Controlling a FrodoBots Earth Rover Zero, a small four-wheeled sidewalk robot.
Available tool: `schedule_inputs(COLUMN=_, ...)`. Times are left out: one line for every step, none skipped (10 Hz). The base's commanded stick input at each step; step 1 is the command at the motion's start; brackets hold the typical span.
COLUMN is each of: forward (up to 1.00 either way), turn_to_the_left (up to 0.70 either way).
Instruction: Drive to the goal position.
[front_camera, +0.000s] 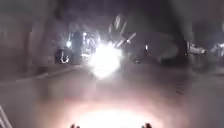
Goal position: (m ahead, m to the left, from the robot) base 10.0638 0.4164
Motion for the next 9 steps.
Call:
schedule_inputs(forward=0.7, turn_to_the_left=0.0)
schedule_inputs(forward=0.7, turn_to_the_left=0.0)
schedule_inputs(forward=0.7, turn_to_the_left=0.0)
schedule_inputs(forward=0.7, turn_to_the_left=0.0)
schedule_inputs(forward=0.7, turn_to_the_left=0.0)
schedule_inputs(forward=0.7, turn_to_the_left=0.0)
schedule_inputs(forward=0.7, turn_to_the_left=0.0)
schedule_inputs(forward=0.7, turn_to_the_left=0.0)
schedule_inputs(forward=0.7, turn_to_the_left=0.0)
